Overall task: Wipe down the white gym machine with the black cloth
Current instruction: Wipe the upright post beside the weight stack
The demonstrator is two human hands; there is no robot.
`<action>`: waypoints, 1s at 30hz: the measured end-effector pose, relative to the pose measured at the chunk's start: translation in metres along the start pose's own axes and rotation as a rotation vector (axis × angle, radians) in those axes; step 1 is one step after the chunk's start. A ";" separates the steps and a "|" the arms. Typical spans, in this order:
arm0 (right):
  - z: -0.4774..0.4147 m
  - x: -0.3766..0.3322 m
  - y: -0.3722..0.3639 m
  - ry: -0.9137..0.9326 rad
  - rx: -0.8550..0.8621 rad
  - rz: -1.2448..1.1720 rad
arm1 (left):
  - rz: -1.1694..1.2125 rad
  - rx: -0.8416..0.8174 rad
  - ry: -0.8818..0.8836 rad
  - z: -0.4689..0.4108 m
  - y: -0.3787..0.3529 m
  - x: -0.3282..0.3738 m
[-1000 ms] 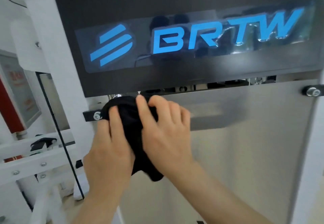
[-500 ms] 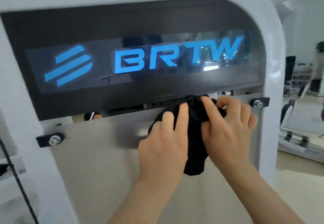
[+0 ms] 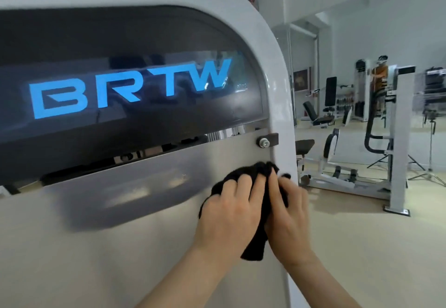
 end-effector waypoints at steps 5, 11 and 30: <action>0.006 0.018 0.004 -0.053 -0.019 -0.055 | -0.024 0.103 -0.082 0.005 -0.002 0.011; -0.080 0.052 0.027 -0.204 0.166 -0.100 | -0.030 0.280 -0.210 -0.033 -0.003 0.022; 0.050 0.069 -0.021 -0.800 -0.639 -1.116 | 0.099 0.001 -0.289 0.033 -0.051 0.059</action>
Point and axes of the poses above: each hand's wrist, its own z-axis away from the middle knuckle, its own y-axis out of the back of the hand, x = y × z, the point moved 7 cm from there along -z, towards the middle knuckle, and after that the axes turned 9 degrees about -x, right-handed, at the moved point
